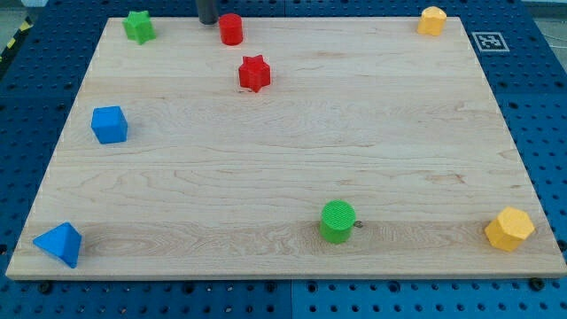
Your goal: Push the red circle into the red star
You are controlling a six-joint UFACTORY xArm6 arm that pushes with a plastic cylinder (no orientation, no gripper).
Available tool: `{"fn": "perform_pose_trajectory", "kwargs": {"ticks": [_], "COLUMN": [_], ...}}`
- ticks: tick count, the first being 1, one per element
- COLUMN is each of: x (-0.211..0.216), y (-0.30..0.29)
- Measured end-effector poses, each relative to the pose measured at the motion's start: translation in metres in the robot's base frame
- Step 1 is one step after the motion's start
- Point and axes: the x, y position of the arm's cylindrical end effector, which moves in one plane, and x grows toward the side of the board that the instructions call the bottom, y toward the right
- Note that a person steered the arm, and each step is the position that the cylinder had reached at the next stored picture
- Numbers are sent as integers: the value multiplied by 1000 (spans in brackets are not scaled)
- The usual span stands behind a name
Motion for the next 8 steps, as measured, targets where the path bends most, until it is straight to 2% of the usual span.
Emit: {"fn": "perform_pose_trajectory", "kwargs": {"ticks": [1, 3, 5, 7, 8], "x": [0, 48, 51, 92, 96], "y": [26, 28, 27, 18, 54]}}
